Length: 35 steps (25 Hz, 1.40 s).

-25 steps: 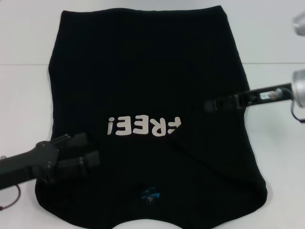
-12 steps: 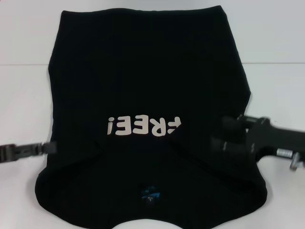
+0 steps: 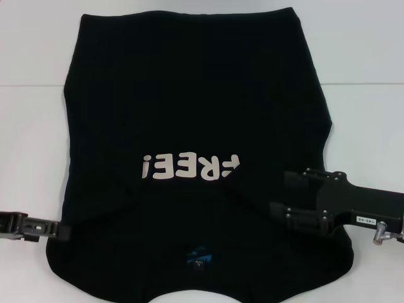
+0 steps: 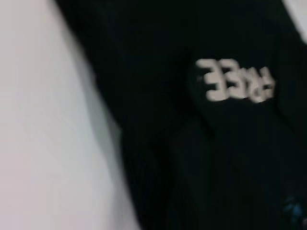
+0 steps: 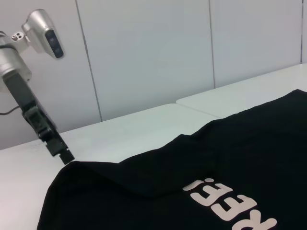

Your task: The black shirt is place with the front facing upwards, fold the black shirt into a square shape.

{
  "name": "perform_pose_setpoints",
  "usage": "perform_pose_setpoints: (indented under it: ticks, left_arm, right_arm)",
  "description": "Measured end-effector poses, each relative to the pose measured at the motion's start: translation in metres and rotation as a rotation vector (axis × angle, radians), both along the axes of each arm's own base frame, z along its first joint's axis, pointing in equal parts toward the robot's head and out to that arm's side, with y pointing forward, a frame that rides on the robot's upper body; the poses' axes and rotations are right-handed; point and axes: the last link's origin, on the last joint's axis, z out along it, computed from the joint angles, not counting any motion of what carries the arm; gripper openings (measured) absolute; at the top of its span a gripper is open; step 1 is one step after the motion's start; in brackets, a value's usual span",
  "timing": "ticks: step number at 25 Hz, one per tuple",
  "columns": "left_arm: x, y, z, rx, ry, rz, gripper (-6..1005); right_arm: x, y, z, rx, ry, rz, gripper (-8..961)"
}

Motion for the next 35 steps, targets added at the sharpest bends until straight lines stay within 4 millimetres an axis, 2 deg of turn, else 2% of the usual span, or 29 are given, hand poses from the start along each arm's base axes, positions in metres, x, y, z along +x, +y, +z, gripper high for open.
perform_pose_setpoints:
  ticks: [14,26,29,35]
  left_arm:
    - [-0.01,0.01,-0.019,-0.011,0.104,0.022,947]
    - [-0.002,0.012,-0.035,-0.058,0.119,-0.036,946]
    - [-0.003,0.012,-0.034,-0.049,0.118,-0.043,756]
    - [-0.004,0.011,-0.034,-0.046,0.122,-0.055,489]
  right_arm:
    - [0.0,0.0,-0.001,-0.003,0.002,-0.003,794]
    - [-0.001,0.001,-0.001,-0.003,0.004,-0.007,795]
    - [-0.001,0.001,-0.001,-0.004,0.005,-0.008,795]
    - [-0.001,0.001,0.0,-0.004,0.005,-0.008,794]
